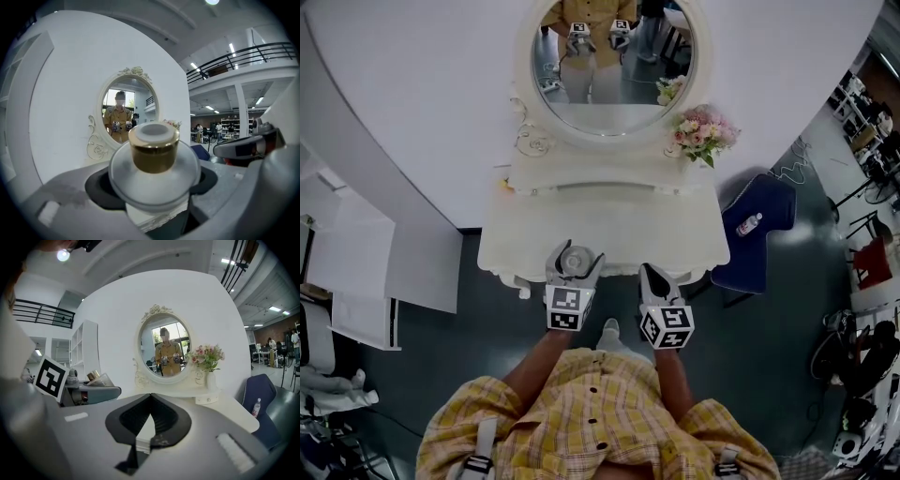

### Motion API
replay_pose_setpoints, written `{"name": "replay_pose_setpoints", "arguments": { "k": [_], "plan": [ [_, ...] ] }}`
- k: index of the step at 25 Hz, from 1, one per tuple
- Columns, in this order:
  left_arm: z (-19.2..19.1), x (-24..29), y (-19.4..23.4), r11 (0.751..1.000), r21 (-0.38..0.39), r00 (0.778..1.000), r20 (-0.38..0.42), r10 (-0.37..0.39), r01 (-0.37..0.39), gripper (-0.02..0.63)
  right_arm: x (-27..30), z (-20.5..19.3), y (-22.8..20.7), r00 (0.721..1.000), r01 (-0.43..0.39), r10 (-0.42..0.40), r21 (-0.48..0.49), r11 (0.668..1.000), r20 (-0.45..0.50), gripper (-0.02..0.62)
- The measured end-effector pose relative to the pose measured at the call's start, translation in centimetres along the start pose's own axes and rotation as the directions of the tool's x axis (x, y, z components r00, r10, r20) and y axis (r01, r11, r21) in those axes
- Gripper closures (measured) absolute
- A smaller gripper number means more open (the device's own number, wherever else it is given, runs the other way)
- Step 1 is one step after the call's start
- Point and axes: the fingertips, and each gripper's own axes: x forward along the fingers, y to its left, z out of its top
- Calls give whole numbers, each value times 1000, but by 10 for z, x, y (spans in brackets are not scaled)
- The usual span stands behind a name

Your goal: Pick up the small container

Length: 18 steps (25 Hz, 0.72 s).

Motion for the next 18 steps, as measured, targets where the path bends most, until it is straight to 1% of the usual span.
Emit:
{"name": "replay_pose_setpoints", "arguments": {
  "k": [10, 18],
  "plan": [
    [1, -21, 0, 1000, 8, 1000, 28, 11, -11, 264, -15, 10, 5, 999, 10, -10, -12, 1000, 34, 594],
    [4, -33, -4, 1000, 14, 998, 50, 25, -26, 264, -23, 11, 7, 999, 19, -18, -27, 999, 40, 594]
  ]
}}
